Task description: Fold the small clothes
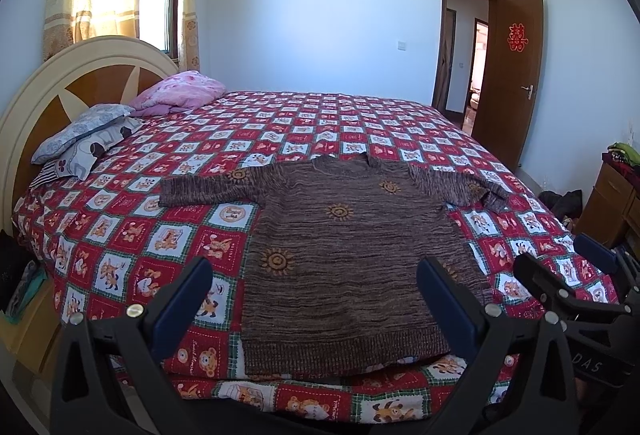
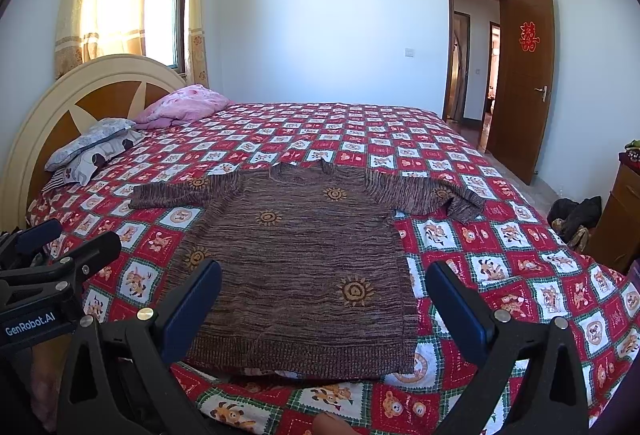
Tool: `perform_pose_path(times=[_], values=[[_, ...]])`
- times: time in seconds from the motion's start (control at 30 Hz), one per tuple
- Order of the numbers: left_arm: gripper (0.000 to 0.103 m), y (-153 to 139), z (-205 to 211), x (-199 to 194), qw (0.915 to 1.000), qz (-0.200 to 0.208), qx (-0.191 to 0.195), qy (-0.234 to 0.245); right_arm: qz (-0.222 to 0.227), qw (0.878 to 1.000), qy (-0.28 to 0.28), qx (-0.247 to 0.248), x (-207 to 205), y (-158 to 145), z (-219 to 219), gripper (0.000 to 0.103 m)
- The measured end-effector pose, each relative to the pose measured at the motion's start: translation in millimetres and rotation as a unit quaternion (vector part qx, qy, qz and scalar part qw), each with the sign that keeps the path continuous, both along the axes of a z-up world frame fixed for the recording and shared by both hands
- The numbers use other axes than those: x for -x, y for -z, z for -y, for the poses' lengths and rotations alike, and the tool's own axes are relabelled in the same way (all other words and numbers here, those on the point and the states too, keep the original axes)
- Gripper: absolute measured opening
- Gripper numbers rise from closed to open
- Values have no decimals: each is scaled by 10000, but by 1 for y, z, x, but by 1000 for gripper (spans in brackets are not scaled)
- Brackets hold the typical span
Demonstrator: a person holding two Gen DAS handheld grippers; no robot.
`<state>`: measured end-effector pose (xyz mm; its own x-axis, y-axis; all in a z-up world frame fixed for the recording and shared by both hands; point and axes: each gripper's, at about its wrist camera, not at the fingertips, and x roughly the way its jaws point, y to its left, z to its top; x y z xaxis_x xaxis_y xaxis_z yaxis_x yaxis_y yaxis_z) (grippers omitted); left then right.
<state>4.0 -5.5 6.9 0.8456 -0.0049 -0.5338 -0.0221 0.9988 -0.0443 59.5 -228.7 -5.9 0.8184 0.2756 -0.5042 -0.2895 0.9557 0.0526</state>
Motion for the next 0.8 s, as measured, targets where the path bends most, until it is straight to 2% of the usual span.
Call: perform_pose_path(times=[0.8], values=[[103, 1, 1, 0, 10000, -9, 1, 6, -31, 10000, -43, -16, 1, -1, -2, 102]])
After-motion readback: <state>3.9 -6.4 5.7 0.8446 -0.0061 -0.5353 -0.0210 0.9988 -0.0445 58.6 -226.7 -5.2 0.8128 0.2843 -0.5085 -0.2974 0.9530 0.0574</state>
